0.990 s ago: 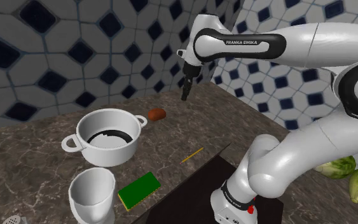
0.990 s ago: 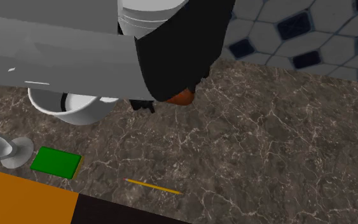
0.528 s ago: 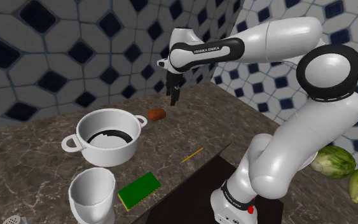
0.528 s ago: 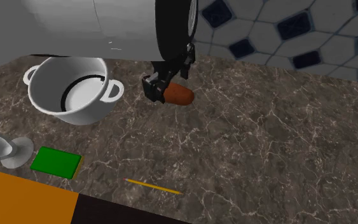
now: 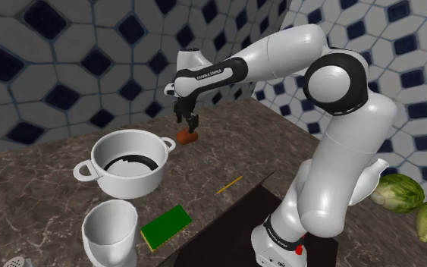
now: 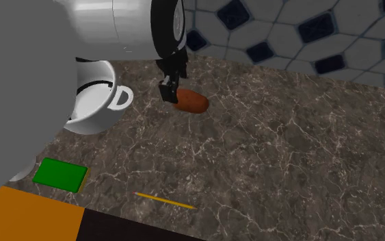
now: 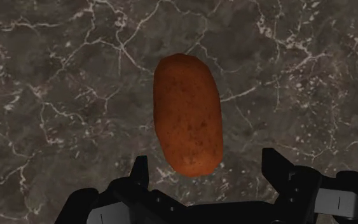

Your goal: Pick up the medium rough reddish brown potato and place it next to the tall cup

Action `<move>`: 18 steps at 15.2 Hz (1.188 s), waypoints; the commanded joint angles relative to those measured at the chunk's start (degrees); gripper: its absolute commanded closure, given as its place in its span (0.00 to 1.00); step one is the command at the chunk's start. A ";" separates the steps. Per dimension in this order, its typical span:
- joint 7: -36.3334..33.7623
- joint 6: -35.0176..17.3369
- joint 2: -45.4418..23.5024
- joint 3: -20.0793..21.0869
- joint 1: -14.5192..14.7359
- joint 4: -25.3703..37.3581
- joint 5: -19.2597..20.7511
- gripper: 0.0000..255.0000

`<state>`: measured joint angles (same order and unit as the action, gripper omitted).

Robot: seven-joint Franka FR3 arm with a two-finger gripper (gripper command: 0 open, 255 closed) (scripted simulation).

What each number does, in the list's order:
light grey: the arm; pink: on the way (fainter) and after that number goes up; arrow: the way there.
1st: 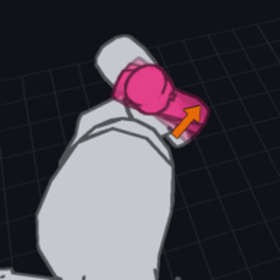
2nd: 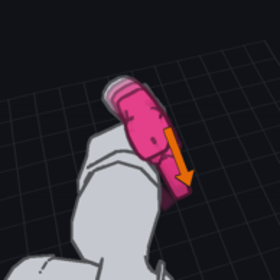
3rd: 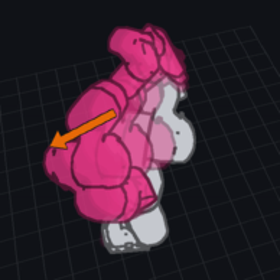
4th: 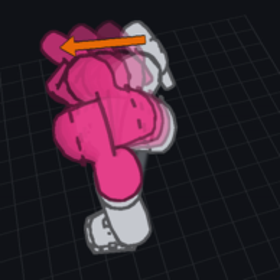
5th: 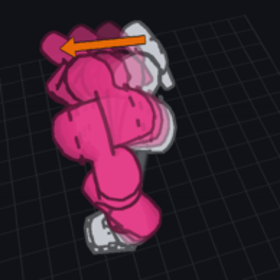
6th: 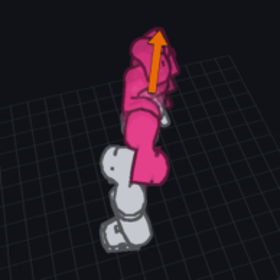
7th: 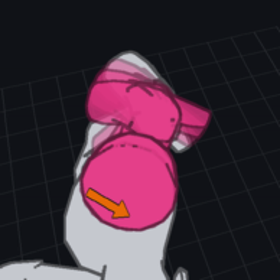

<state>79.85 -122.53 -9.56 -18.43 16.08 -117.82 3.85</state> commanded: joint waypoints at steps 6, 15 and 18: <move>2.97 -5.21 -4.05 0.54 -0.48 -1.38 -0.81 0.00; 3.11 -6.32 -4.72 0.57 -0.61 -1.84 -1.00 0.00; 3.11 -6.31 -4.73 0.57 -0.61 -1.82 -1.01 1.00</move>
<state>82.96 -128.84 -14.26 -17.85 15.48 -119.61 2.84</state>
